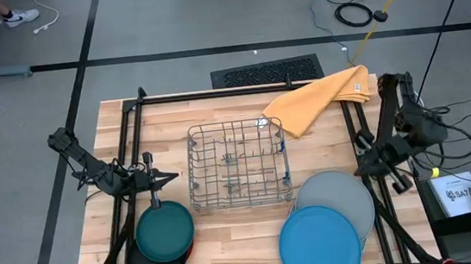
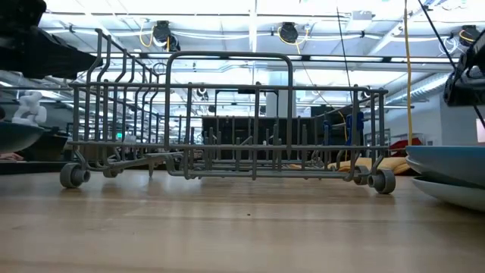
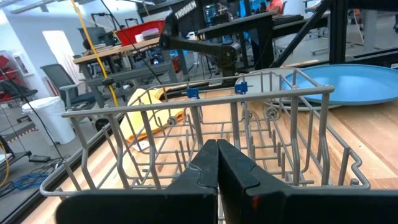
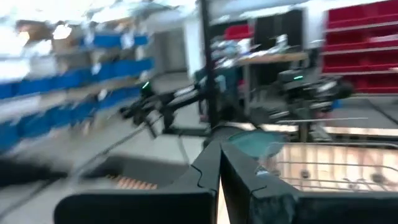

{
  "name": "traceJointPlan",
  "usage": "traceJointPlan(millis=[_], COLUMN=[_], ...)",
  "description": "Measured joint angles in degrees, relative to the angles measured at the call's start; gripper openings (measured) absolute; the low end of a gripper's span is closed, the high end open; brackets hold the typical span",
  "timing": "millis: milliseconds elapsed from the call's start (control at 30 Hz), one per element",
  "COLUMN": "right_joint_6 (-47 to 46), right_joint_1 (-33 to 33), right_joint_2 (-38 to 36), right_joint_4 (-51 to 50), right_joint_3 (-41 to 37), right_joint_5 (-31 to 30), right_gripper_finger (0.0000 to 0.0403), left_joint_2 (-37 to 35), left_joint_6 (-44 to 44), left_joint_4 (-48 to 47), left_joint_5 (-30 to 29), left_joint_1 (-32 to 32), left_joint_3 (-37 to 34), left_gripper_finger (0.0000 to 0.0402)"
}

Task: Sort dishes
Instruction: Put the blue plate into the green dish rack

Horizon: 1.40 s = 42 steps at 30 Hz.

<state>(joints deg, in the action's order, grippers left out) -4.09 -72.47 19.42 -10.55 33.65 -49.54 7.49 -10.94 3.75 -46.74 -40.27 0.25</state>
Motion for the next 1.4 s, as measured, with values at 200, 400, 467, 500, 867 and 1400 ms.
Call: traceJointPlan(millis=[200,400,467,500,867,1400], right_joint_6=[3.7,5.19,4.35,3.32,-11.43,-22.23], right_joint_1=[0.0,0.48,1.08,1.34,6.41,20.81], right_joint_2=[13.13,28.72,33.41,35.62,50.86,51.95], right_joint_4=[-0.51,-0.53,-0.07,0.2,12.3,13.95], right_joint_3=[6.17,8.15,8.2,8.2,8.26,8.29], right_joint_5=[-2.25,-13.27,-13.89,-14.0,-13.34,3.23], right_gripper_finger=[0.0006,0.0006,0.0006,0.0006,0.0006,0.0006], left_joint_2=[0.0,-0.01,-0.01,-0.02,0.0,-0.02], left_joint_6=[0.0,-0.05,-0.99,-2.04,-4.55,-0.35], left_joint_4=[0.02,0.02,0.03,0.05,18.11,44.93], left_joint_5=[0.0,0.02,0.0,0.0,9.42,15.83], left_joint_1=[0.02,0.01,0.02,0.02,0.02,0.02], left_joint_3=[0.02,0.0,0.01,0.0,0.0,0.0], left_gripper_finger=[0.0,0.0,0.0,0.0,0.0,0.0])
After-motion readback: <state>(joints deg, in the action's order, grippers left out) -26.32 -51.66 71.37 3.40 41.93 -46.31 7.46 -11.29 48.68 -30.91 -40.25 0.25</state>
